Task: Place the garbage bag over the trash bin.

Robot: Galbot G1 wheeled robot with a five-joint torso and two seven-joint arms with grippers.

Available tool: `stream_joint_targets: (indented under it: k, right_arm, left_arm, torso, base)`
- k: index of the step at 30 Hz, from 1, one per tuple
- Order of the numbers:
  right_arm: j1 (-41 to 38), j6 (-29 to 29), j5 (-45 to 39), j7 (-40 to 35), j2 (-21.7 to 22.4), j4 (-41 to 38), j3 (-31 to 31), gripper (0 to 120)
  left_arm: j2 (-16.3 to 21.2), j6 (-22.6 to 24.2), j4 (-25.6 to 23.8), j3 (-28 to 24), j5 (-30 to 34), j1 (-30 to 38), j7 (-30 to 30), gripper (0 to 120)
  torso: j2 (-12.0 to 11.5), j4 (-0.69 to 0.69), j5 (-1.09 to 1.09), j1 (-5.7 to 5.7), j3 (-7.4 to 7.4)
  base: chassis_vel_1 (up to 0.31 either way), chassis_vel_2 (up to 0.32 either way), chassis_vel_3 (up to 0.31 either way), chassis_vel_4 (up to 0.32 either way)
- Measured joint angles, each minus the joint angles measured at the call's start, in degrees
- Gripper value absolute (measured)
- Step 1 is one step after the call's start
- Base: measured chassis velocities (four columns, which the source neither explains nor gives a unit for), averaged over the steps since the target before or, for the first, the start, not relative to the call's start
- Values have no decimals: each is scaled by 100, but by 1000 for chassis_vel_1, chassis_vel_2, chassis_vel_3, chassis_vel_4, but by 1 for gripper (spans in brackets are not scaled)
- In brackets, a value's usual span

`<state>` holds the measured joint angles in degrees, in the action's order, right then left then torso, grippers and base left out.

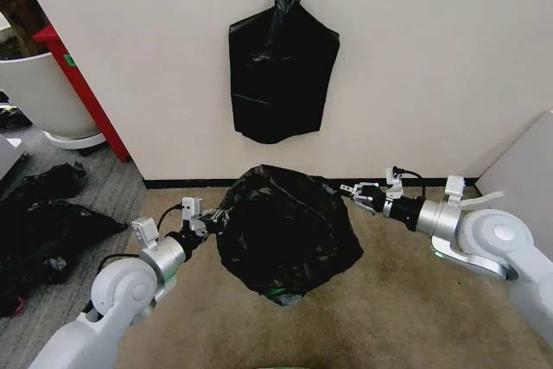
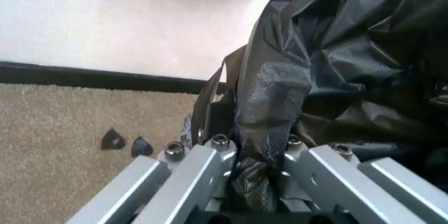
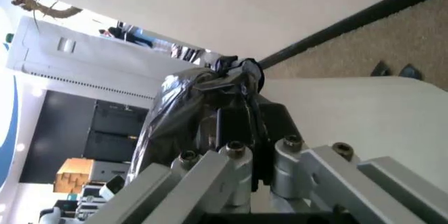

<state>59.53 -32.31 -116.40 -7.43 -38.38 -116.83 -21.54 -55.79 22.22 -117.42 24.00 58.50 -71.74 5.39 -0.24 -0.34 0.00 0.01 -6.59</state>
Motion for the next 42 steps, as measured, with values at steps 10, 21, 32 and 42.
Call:
stream_joint_targets:
  k: [10, 21, 32, 42]
  right_arm:
    - [-157, 116, 383, -33, -18, 230, 317, 0]
    - [-302, 171, 1099, 342, -45, 658, 768, 0]
    - [-232, 355, 1886, 683, -44, 915, 975, 0]
    - [-151, 523, 2477, 750, -64, 956, 987, 11]
  left_arm:
    - [-38, -23, -52, 45, 14, -55, 116, 3]
    - [-62, -91, -140, 92, 210, -119, 275, 3]
    - [-93, -154, -145, 99, 425, -113, 324, 3]
    - [-142, -151, -130, 101, 668, -81, 249, 3]
  torso:
    - [0, 0, 1, 0, 0]
    - [0, 0, 1, 0, 0]
    - [0, 0, 0, 0, 0]
    - [0, 0, 1, 0, 0]
  base:
    - [0, 0, 0, 0]
    - [0, 0, 0, 0]
    - [0, 0, 0, 0]
    - [0, 0, 0, 0]
